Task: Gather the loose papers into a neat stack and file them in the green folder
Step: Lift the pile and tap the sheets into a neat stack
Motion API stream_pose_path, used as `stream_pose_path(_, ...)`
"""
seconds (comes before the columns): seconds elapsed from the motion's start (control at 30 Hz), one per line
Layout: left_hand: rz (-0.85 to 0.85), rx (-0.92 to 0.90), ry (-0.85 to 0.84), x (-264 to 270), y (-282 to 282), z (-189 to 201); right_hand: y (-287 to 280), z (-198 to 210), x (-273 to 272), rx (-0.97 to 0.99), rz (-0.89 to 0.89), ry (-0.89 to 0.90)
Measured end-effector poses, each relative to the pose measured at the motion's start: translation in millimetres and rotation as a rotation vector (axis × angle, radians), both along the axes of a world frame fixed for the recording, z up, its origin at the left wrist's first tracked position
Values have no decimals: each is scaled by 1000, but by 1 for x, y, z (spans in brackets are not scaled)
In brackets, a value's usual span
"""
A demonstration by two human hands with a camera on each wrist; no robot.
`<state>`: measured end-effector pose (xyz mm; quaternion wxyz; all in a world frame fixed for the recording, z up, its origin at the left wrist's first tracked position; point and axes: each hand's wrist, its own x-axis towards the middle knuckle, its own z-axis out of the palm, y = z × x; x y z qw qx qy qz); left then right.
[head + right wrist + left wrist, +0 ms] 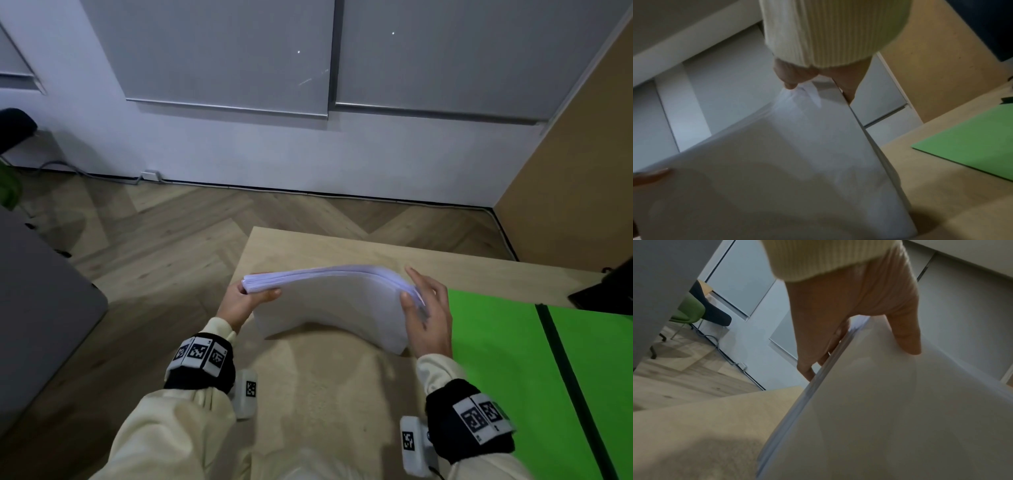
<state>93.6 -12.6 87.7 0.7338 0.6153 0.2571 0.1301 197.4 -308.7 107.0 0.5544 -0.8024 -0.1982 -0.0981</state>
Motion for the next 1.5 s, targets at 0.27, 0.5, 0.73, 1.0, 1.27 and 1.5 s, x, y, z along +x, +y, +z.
stream_pose_path(0.27, 62, -28, -67, -1, -2, 2, 5, 3, 6, 256, -116, 230)
stream_pose_path(0.5, 310, -52, -49, 10, -22, 2, -4, -7, 6, 324, -73, 384)
stream_pose_path(0.73, 104, 67, 17, 5, -14, -4, -16, -36, 6, 43, 38, 537)
stream_pose_path(1.0, -14, 196, -40, 8, -2, 32, -19, -6, 18, 158, -2, 459)
stream_pose_path(1.27, -68, 151, 121, -4, -8, 10, -19, -33, 17, 21, -56, 670)
stream_pose_path(1.5, -13, 216, 205, -3, -6, 13, -6, -14, 8, 73, -191, 625)
